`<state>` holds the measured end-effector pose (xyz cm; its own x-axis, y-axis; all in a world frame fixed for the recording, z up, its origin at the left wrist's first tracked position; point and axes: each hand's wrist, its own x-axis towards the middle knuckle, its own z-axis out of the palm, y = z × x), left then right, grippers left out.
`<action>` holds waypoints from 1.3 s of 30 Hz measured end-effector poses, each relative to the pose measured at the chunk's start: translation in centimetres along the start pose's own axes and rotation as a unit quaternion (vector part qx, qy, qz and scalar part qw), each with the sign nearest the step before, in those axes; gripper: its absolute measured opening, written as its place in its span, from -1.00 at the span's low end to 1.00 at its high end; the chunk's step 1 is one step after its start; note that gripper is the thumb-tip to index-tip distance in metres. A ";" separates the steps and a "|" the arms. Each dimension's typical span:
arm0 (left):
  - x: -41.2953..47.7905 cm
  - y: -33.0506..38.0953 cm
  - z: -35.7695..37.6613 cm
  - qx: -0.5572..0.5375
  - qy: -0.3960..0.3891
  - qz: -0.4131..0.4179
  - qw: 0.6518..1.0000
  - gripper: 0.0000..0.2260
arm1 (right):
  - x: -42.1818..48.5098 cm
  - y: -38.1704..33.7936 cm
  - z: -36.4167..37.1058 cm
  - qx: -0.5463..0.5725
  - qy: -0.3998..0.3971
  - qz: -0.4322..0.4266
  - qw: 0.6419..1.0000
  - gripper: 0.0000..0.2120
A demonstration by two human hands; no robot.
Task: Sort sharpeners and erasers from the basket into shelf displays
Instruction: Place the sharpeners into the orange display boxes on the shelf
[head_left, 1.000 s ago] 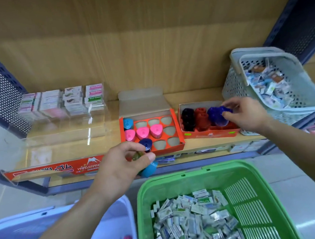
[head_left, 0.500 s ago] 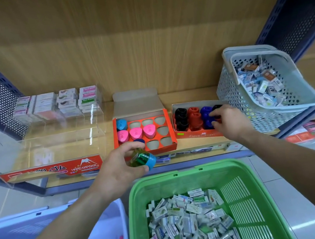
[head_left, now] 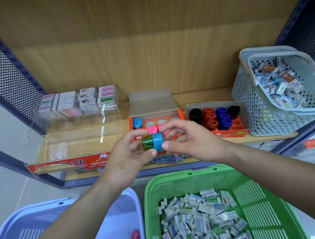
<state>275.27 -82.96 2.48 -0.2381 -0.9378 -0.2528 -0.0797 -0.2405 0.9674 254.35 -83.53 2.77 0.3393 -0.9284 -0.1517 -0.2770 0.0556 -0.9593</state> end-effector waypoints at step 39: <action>0.4 -1.4 -1.7 0.150 -0.014 0.028 0.988 -0.66 | 1.5 -0.8 0.6 -0.101 0.033 -0.044 0.993 -0.60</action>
<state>276.96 -83.45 1.06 -0.2766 -0.9392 -0.2037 -0.3478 -0.0998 0.9323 255.64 -84.72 3.15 0.3125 -0.9487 -0.0472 -0.4252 -0.0952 -0.9001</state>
